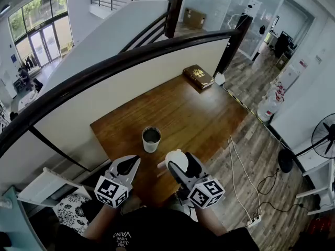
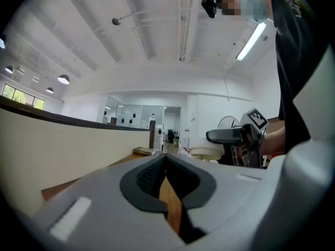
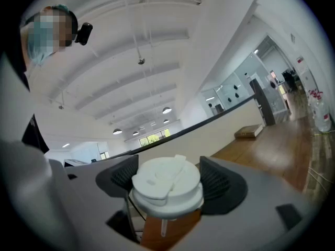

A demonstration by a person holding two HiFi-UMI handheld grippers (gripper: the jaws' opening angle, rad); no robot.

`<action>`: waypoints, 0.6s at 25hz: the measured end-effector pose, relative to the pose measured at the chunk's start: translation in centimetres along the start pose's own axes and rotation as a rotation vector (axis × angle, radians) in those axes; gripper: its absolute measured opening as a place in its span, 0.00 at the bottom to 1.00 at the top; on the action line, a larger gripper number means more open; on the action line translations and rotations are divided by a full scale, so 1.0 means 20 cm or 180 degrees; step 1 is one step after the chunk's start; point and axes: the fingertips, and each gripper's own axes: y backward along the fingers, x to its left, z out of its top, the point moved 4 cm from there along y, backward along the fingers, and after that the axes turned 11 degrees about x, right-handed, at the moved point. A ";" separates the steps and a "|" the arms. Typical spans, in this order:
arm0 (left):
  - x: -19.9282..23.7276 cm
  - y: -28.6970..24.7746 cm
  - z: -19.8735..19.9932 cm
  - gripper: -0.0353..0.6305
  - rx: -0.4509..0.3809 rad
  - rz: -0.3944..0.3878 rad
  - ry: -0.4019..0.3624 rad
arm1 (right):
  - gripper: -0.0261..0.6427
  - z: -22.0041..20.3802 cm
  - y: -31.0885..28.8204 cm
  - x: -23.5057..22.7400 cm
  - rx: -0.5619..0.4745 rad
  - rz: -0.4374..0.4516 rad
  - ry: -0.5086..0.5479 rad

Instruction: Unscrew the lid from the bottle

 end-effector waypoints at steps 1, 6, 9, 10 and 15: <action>0.00 0.00 0.00 0.07 0.0008 -0.0004 -0.0012 | 0.55 -0.01 0.00 0.01 0.0022 -0.0002 -0.0004; -0.03 0.03 -0.03 0.07 0.0053 0.0004 -0.0040 | 0.55 -0.08 0.00 0.04 0.0125 -0.0010 -0.0009; -0.04 0.05 -0.05 0.07 0.0071 -0.0001 -0.0039 | 0.55 -0.11 -0.01 0.06 0.0158 -0.0013 -0.0001; -0.05 0.05 -0.05 0.07 0.0075 -0.0005 -0.0039 | 0.55 -0.11 -0.01 0.06 0.0166 -0.0014 0.0001; -0.06 0.04 -0.06 0.07 0.0084 0.0007 -0.0017 | 0.55 -0.11 -0.01 0.05 0.0170 -0.0021 -0.0005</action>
